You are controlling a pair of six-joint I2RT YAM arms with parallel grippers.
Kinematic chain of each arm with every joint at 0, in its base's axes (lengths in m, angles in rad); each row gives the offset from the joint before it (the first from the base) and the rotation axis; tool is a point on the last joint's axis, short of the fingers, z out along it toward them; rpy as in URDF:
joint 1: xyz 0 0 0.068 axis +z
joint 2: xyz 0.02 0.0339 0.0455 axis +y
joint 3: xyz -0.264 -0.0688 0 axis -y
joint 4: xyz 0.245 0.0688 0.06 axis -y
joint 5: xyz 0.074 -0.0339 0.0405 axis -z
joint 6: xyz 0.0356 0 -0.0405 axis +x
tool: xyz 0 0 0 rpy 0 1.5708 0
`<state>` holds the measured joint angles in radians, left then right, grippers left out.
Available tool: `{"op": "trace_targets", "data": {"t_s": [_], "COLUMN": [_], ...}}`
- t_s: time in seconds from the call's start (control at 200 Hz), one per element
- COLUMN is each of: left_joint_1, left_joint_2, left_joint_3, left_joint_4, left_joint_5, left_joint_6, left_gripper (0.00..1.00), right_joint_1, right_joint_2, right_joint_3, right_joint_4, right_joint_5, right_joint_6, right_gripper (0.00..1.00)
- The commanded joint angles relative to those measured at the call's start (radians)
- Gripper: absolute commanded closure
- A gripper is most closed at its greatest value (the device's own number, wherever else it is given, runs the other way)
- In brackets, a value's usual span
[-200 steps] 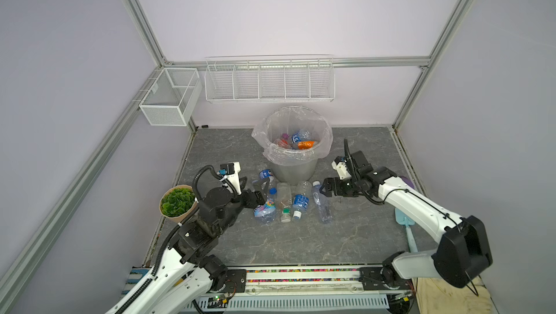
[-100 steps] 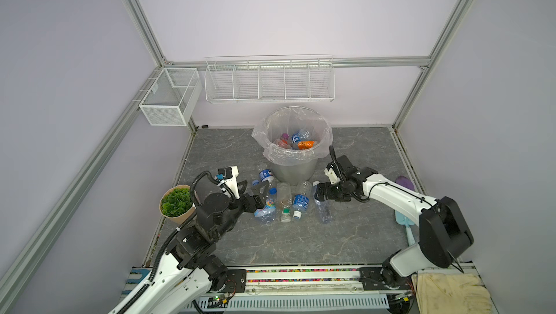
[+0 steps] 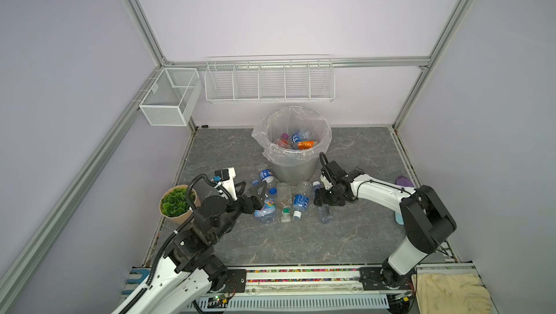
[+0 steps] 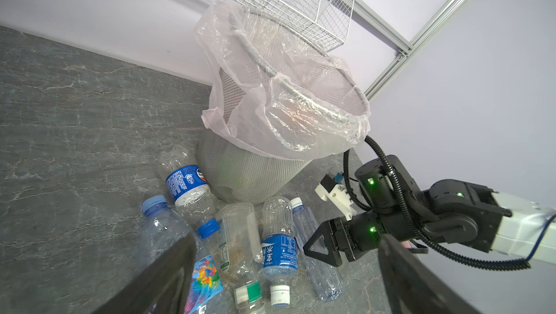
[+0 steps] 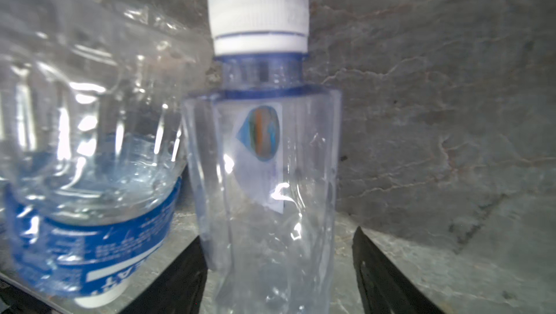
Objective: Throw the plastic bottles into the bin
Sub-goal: 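Close the right gripper around the clear white-capped bottle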
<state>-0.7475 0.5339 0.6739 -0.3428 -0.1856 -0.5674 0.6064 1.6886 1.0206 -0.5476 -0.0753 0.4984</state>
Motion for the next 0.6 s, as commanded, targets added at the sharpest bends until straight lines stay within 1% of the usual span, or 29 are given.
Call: {"op": "trace_targets", "data": {"t_s": [0.0, 0.015, 0.035, 0.075, 0.085, 0.105, 0.14, 0.19, 0.595], "left_joint_1": [-0.006, -0.007, -0.006, -0.006, -0.006, -0.006, -0.006, -0.007, -0.007], "left_joint_2": [-0.008, -0.009, -0.008, -0.008, -0.008, -0.007, -0.008, -0.007, -0.009], "left_joint_3": [-0.008, -0.008, -0.008, -0.008, -0.007, -0.008, -0.007, -0.007, 0.000], "left_joint_4": [-0.019, -0.019, -0.019, -0.018, -0.018, -0.018, -0.020, -0.020, -0.019], "left_joint_5": [-0.011, -0.011, -0.011, -0.011, -0.011, -0.011, -0.011, -0.011, -0.008], "left_joint_6": [-0.014, -0.014, -0.014, -0.012, -0.012, -0.012, -0.012, -0.011, -0.012], "left_gripper": [0.06, 0.06, 0.06, 0.06, 0.06, 0.06, 0.06, 0.06, 0.07], "right_joint_1": [0.023, 0.023, 0.025, 0.030, 0.031, 0.032, 0.036, 0.036, 0.047], "right_joint_2": [0.016, 0.018, 0.020, 0.017, 0.014, 0.007, -0.009, -0.032, -0.191], "right_joint_3": [-0.007, -0.005, -0.004, -0.004, -0.005, -0.009, -0.018, -0.029, -0.036], "right_joint_4": [-0.022, -0.028, -0.037, -0.050, -0.052, -0.053, -0.053, -0.053, -0.127], "right_joint_5": [0.054, 0.058, 0.064, 0.080, 0.085, 0.093, 0.099, 0.103, 0.145], "right_joint_6": [-0.010, -0.013, -0.015, -0.014, -0.015, -0.012, -0.009, -0.003, -0.006], "right_gripper": [0.34, 0.38, 0.47, 0.69, 0.73, 0.79, 0.87, 0.88, 0.88]}}
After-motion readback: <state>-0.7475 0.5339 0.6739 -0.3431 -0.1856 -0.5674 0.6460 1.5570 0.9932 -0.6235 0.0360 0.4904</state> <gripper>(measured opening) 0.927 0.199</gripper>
